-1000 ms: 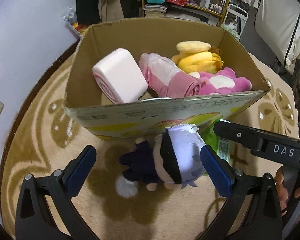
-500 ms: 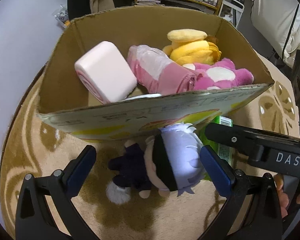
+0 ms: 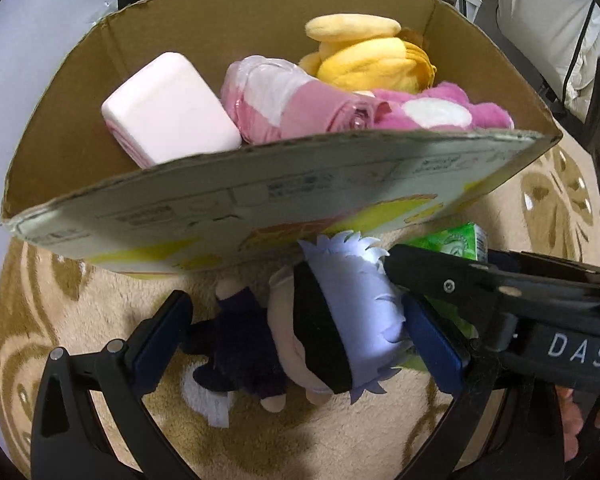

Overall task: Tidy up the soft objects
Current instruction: 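Grasp the green tissue pack with the right tool while the left tool lowers onto the doll, then close the left tool around the white-haired doll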

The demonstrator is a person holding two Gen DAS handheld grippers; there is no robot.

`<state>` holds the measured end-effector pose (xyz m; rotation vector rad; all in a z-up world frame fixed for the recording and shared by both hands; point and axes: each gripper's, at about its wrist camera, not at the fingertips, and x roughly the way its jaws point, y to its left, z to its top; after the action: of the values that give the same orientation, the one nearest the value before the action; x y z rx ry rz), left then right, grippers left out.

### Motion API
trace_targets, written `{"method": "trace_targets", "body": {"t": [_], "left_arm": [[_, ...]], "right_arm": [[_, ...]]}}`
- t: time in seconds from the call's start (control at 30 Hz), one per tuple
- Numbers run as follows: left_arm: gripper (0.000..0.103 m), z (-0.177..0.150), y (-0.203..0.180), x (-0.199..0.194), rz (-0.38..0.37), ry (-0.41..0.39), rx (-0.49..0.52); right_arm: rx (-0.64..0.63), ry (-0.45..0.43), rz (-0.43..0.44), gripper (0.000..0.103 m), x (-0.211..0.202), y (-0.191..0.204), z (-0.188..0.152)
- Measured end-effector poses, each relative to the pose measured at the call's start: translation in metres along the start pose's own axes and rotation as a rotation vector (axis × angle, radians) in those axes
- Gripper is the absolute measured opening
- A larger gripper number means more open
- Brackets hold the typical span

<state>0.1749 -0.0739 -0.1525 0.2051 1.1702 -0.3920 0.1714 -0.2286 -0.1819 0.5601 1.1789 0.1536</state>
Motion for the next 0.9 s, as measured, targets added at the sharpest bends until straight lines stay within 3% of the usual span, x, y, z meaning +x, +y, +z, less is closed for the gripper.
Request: {"method": "trace_targets", "body": {"t": [0.07, 0.1, 0.33, 0.63, 0.9], "left_arm": [[0.103, 0.000, -0.003, 0.003, 0.003, 0.007, 0.001], [0.103, 0.001, -0.004, 0.005, 0.004, 0.008, -0.002], [0.103, -0.004, 0.000, 0.013, -0.025, 0.026, -0.067], [0.103, -0.005, -0.005, 0.019, 0.008, 0.029, -0.040], [0.103, 0.003, -0.003, 0.023, -0.024, 0.061, -0.102]], "right_arm": [[-0.007, 0.003, -0.015, 0.034, 0.000, 0.003, -0.001], [-0.008, 0.004, -0.020, 0.033, 0.001, 0.003, -0.001], [0.021, 0.001, -0.019, 0.033, -0.001, 0.000, -0.002], [0.056, 0.012, -0.014, 0.033, -0.005, -0.012, 0.000], [0.067, 0.037, -0.003, 0.034, 0.003, -0.012, -0.002]]}}
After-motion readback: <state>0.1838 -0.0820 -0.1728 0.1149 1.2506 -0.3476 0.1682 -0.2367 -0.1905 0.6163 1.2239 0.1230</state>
